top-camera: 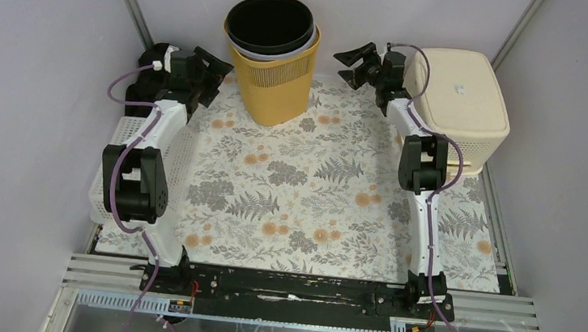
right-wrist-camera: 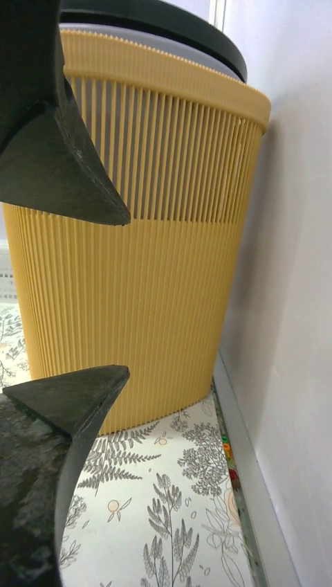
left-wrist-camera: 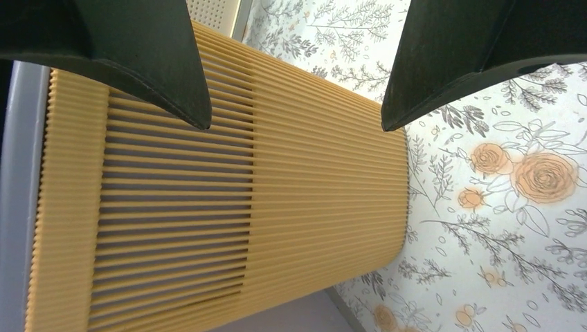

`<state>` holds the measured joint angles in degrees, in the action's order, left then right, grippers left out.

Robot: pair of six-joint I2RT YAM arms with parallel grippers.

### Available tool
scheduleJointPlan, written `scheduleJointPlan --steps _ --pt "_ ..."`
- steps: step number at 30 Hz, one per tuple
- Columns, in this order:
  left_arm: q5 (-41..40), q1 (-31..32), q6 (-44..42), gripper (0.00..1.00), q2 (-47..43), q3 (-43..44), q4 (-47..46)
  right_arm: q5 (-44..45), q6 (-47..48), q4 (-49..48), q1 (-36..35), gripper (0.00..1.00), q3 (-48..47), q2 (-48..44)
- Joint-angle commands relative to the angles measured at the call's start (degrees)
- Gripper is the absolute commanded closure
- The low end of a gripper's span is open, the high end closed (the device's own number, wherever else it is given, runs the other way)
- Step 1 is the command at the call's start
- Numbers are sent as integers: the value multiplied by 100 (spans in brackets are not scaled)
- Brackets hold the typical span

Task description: Turn the large container upside down

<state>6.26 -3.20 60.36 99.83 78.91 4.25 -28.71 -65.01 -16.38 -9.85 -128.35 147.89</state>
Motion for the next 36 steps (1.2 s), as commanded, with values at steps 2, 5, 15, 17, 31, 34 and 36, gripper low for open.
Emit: scheduleJointPlan --steps 2,5,15,17,31,34,36 --pt "75 174 73 0 122 -143 -491 -580 -569 -981 -188 18 -551 327" --pt "69 225 73 0 173 -184 -495 -642 -645 -1174 -297 18 -550 437" --pt "25 289 7 0 221 -321 -522 -805 -749 -1465 -593 17 -490 655" --pt "48 286 3 0 225 -364 -535 -869 -727 -1629 -622 18 -113 484" --pt "-18 288 -107 0 69 -643 -481 -1151 62 -2256 -732 19 3051 -1367" --pt "-62 287 -112 0 80 -638 -438 -927 344 -1627 -694 19 2741 -1397" --pt "-125 275 -119 0 123 -585 -422 -761 301 -1479 -675 19 2448 -1287"
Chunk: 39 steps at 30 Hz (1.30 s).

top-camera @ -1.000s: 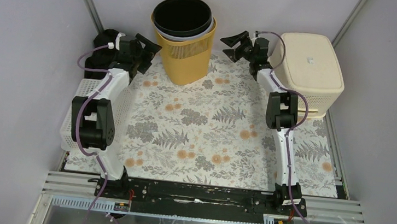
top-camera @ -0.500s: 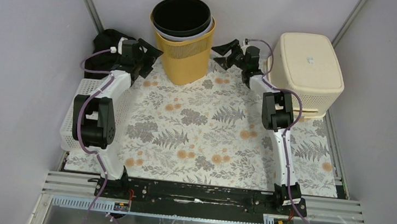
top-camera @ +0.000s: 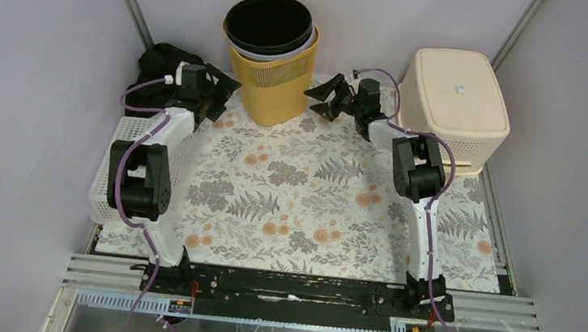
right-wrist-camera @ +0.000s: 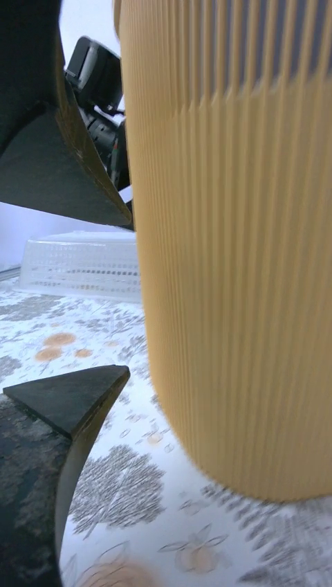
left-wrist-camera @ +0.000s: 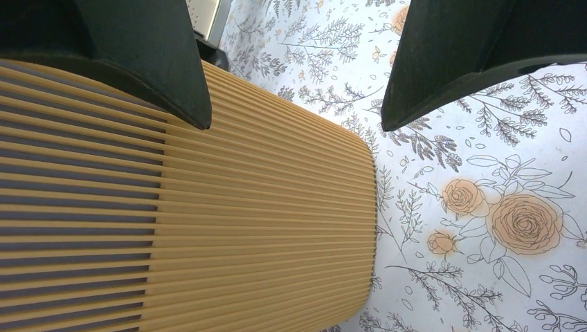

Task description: Turn the large container upside down

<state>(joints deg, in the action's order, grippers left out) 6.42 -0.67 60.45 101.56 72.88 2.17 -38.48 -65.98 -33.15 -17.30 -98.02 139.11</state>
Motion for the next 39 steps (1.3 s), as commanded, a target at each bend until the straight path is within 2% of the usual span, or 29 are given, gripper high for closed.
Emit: scheduleJointPlan --steps 1,6,11,16,19,23,27,36,39 --pt "-148 6 -129 0 -11 69 -189 285 340 254 87 19 -784 -312" --pt "-219 -88 -68 0 120 255 -136 675 82 376 220 19 -1455 99" --pt "-259 -92 132 0 234 327 -239 855 -347 -12 371 19 -1991 621" --pt "-270 -95 498 0 177 -115 -1046 820 -899 -161 374 19 -3032 1366" --pt "-306 -90 686 0 109 -452 -1631 916 -1200 -476 376 17 -3051 1497" --pt "-374 -54 984 0 -8 -1106 -2926 968 -1282 -557 316 17 -3211 1649" --pt "-372 34 1218 0 133 -1340 -3579 873 -1334 -440 227 17 -3586 1899" --pt "-320 154 1219 0 374 -1291 -3592 646 -1220 -433 -29 17 -3533 1962" --pt "-250 146 1169 0 444 -1234 -3492 542 -1216 -606 -65 18 -3212 1816"
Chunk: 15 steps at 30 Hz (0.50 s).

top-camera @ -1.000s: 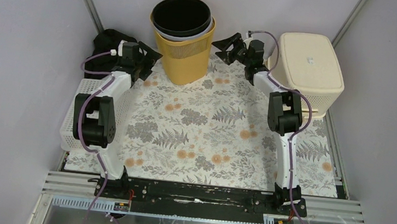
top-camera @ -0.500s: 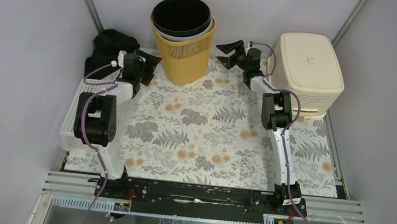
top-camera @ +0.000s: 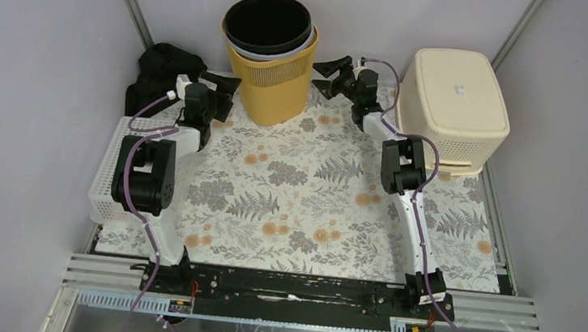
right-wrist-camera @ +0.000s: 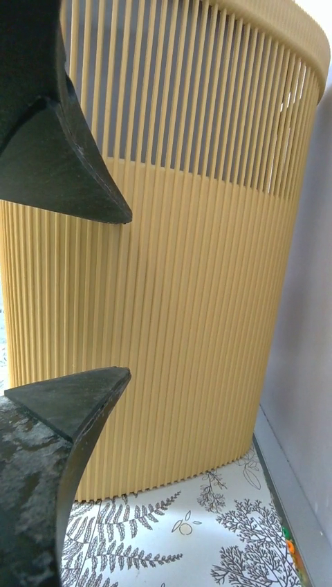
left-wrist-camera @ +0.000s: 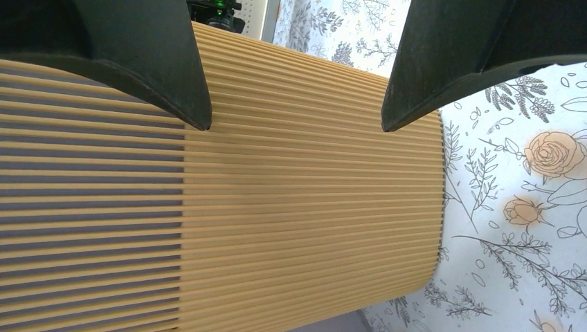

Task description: Turn the large container upside down

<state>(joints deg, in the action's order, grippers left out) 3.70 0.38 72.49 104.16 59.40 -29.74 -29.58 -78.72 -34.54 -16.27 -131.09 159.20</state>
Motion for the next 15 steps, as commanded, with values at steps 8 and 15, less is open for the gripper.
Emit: scheduleJointPlan --steps 8,15 --pt "167 119 -80 0 105 -54 -246 -628 374 -873 -332 20 1430 -1006" --pt "261 242 -182 0 -149 -314 -140 -792 701 -945 -537 21 2229 -1600"
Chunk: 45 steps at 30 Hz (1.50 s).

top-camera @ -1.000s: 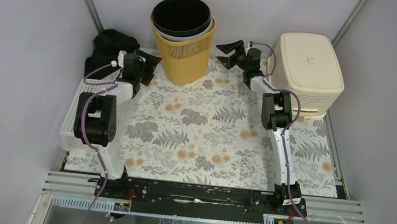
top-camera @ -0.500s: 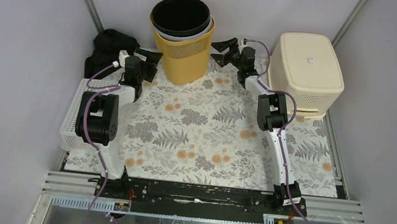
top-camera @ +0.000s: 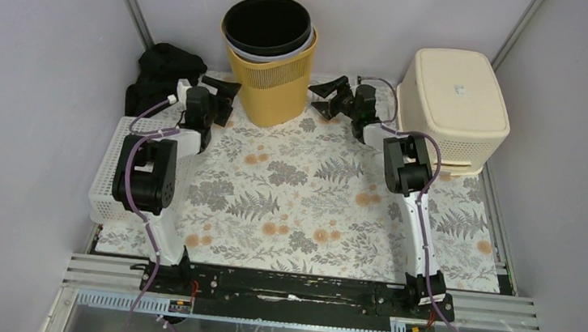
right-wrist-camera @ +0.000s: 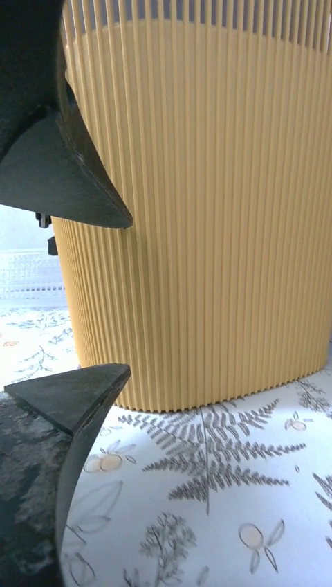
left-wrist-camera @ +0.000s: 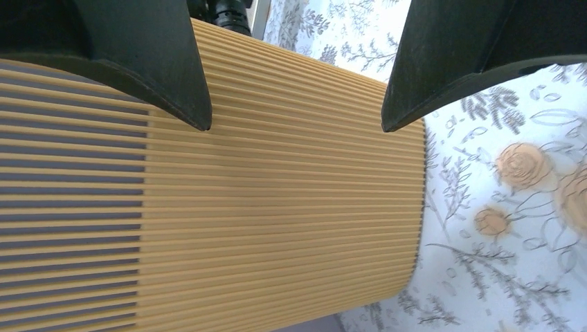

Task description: Turn the large container upside down

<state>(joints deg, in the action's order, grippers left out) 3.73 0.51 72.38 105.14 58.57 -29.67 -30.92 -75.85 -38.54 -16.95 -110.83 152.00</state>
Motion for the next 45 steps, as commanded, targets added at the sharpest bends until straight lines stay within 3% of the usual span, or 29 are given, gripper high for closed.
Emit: scheduleJointPlan --steps 1,13,16,20,28,36,45 --pt "264 246 -184 0 -286 -293 -140 -685 471 -530 -497 21 290 -960" --pt "582 546 -302 0 -932 -861 41 -894 1293 -365 -611 22 2178 -2441" --pt "462 487 -470 0 -1392 -1022 325 -830 1626 99 -570 22 2352 -2733" --pt "265 273 -610 0 -1840 -1086 629 -739 1273 30 -342 22 2356 -2731" --pt "195 -106 -444 0 -1331 -633 615 -590 580 -133 66 22 952 -1841" --pt "20 -106 19 0 -623 -545 -854 -406 373 274 152 22 -1125 -495" --pt "-353 8 262 0 -337 -1021 -2468 23 -367 -675 116 22 -1168 16"
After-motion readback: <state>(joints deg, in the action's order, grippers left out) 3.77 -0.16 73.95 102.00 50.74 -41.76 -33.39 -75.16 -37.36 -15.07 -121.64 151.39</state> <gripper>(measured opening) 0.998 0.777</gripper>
